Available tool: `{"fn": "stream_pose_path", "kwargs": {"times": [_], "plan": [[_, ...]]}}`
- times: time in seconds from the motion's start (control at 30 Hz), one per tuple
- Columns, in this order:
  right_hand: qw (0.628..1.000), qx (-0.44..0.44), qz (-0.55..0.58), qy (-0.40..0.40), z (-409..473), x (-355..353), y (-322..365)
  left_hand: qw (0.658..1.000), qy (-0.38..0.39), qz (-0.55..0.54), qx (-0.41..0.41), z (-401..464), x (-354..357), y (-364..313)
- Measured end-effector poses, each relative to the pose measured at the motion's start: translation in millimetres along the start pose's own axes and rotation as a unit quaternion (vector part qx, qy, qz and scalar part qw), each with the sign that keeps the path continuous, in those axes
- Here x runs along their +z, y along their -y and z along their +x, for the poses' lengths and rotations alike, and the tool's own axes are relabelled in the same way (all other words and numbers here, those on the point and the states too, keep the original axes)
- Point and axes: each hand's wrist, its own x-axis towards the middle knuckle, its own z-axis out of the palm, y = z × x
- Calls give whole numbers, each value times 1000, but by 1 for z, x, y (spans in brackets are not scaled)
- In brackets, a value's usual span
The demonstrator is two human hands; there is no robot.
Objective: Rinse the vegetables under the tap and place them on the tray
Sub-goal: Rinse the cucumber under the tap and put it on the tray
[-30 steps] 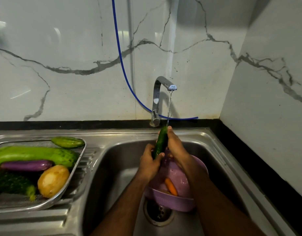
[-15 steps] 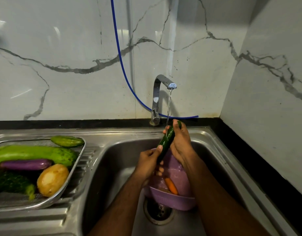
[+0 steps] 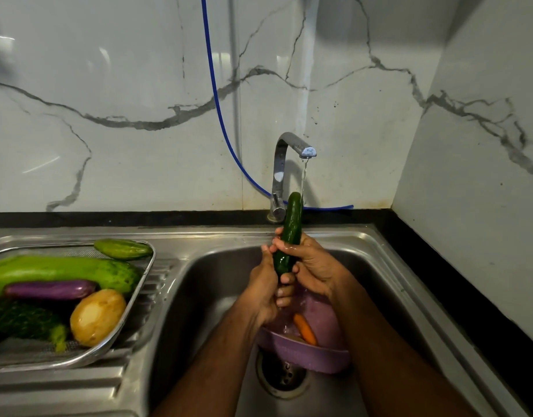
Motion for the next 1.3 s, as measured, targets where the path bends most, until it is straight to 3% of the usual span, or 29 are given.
{"fn": "stream_pose_path", "kwargs": {"times": [0.1,0.2,0.3,0.37,0.5,0.6,0.93,1.0,1.13,1.3], "plan": [[991,-13,-62,-118,12,4,-9,998,-29,57,9,-1,6,3],[960,-60,-182,-205,20,2,-11,975,-36,212,62,2,3,9],[935,-96,-299,-164,14,-11,-2,921,-33,369,122,12,-8,16],[932,-64,-331,-131,9,-18,3,891,-83,429,128,19,-17,19],[949,47,-307,-56,4,-27,3,859,-179,438,196,15,-17,10],[948,63,-311,-12,6,-37,2,826,-239,459,223,11,-20,4],[939,-22,-336,-67,-1,-39,13,726,-184,619,235,11,-25,1],[944,-55,-310,-100,1,-40,12,745,-167,601,237,13,-29,3],[973,-91,-165,-134,10,-41,6,834,-94,502,211,11,-25,5],[985,-69,-94,-127,27,-23,-13,847,-46,497,180,11,-19,12]]}}
